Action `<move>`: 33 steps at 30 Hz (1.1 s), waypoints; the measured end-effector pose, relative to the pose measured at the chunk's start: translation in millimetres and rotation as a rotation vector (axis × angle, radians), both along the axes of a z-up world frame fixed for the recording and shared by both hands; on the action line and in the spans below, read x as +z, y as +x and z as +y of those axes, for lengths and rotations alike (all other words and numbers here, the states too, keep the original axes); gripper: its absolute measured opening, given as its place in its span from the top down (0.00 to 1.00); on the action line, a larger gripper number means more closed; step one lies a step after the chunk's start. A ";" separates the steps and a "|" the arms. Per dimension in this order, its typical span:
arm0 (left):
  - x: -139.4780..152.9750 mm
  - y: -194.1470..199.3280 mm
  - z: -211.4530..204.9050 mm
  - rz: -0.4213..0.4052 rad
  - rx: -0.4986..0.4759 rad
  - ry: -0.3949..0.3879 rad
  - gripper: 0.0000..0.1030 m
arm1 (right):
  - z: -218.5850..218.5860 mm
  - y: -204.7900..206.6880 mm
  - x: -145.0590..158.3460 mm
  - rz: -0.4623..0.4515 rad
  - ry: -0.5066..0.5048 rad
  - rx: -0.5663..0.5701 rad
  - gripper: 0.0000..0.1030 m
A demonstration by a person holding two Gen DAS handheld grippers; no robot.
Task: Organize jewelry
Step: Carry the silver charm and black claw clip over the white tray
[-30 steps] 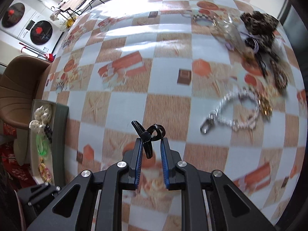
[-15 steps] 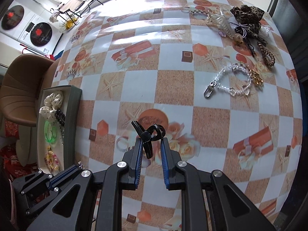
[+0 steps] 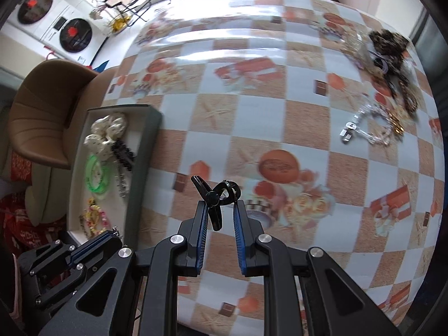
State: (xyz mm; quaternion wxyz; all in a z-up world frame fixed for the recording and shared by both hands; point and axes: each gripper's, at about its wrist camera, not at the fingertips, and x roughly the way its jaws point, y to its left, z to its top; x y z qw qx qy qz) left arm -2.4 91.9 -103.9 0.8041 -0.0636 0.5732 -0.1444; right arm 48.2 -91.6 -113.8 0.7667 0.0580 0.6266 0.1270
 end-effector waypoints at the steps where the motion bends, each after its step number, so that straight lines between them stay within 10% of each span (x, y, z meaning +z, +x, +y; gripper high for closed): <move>1: 0.2 -1.6 6.0 -0.001 0.012 0.001 0.94 | 4.6 -0.5 1.1 -0.002 0.002 0.008 0.81; 33: -60.4 12.2 100.9 0.062 0.269 0.063 0.94 | 147.5 55.3 -9.6 -0.030 0.006 0.260 0.81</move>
